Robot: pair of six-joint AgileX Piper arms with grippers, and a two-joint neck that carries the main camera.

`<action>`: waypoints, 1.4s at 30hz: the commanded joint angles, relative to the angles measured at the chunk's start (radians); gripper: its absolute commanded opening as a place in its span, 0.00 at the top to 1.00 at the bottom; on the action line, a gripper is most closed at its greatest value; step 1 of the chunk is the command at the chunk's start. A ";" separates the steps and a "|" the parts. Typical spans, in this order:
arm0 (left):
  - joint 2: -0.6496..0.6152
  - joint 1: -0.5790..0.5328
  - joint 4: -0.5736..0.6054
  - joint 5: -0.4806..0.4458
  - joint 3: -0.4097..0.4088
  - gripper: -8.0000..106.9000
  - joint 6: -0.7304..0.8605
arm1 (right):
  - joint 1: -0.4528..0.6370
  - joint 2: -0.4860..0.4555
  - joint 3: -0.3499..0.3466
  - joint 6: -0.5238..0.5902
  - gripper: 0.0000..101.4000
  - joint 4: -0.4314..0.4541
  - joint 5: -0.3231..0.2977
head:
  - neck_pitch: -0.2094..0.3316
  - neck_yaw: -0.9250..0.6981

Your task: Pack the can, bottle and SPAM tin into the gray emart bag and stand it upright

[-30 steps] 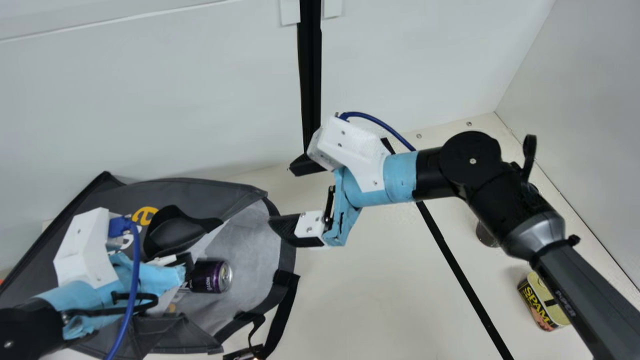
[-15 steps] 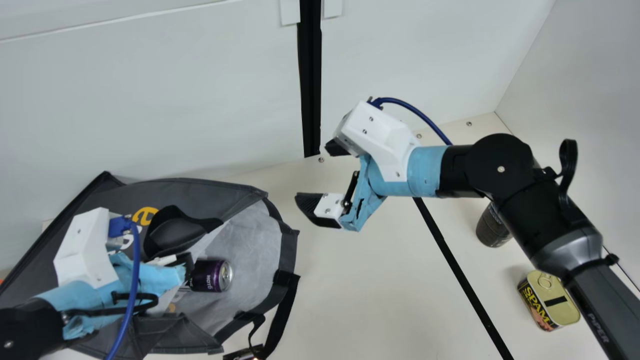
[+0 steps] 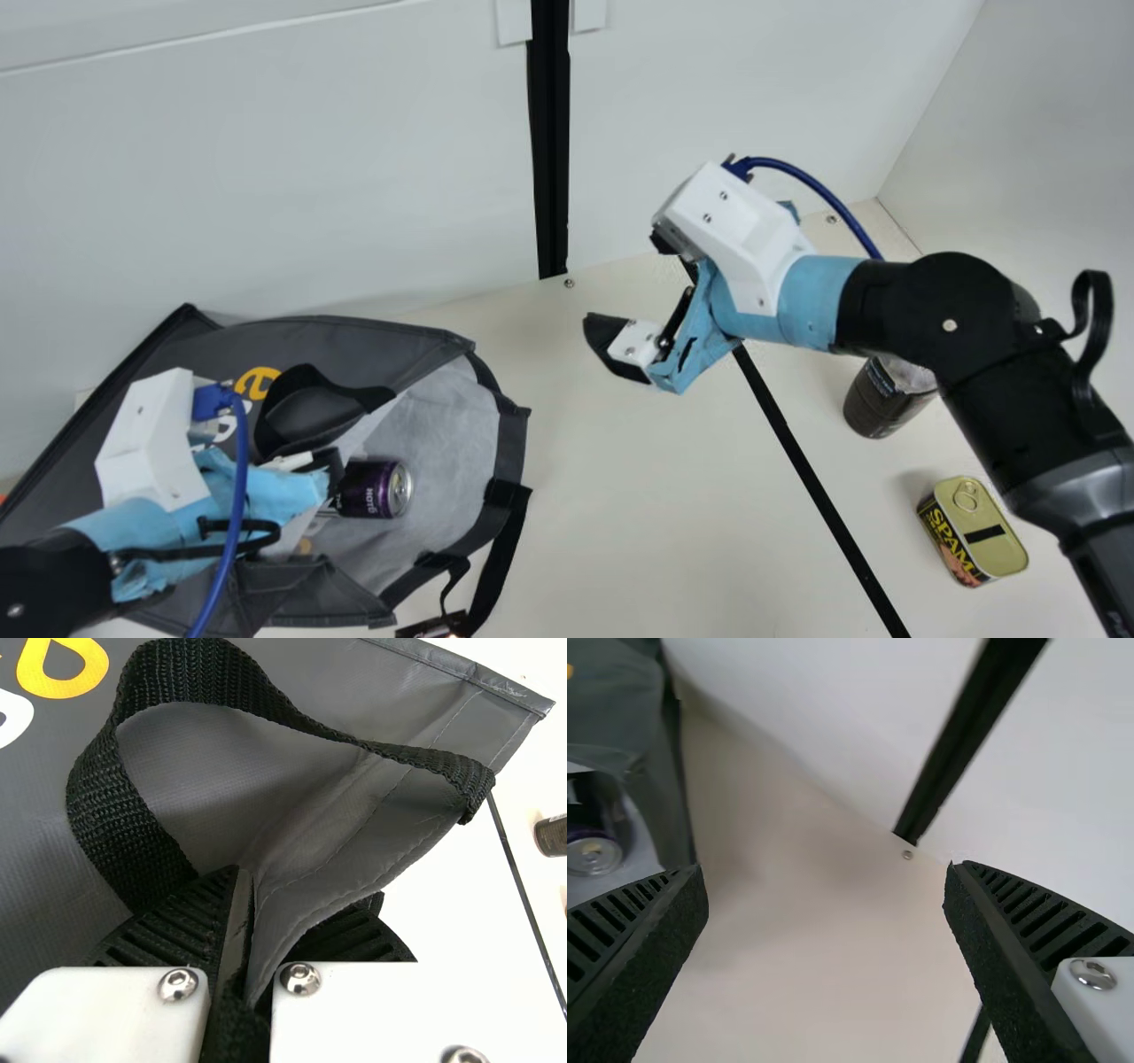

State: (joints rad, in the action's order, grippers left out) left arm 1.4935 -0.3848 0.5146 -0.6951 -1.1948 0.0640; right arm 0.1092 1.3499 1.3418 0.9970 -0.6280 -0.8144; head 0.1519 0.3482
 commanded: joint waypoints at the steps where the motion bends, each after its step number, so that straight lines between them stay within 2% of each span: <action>1: 0.000 0.000 0.000 0.000 0.000 1.00 0.000 | 0.008 -0.010 -0.003 -0.031 0.06 0.047 0.007 | 0.023 0.001; 10: 0.000 0.000 0.000 0.000 0.000 1.00 0.000 | 0.062 -0.062 -0.009 -0.155 0.06 0.192 0.028 | 0.023 0.001; 21: 0.000 0.000 0.000 0.000 0.000 1.00 0.000 | 0.128 -0.109 0.017 -0.305 0.06 0.356 0.011 | 0.023 0.001; 29: 0.000 0.000 0.000 0.000 0.000 1.00 0.000 | 0.163 -0.142 0.042 -0.424 0.06 0.467 -0.029 | 0.023 0.001; 42: 0.000 0.000 0.000 0.000 0.000 1.00 0.000 | 0.209 -0.191 0.090 -0.605 0.06 0.612 -0.132 | 0.023 0.001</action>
State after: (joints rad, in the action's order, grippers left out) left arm 1.4935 -0.3848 0.5146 -0.6951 -1.1948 0.0640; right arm 0.3158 1.1620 1.4300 0.4091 -0.0268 -0.9376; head 0.1519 0.3482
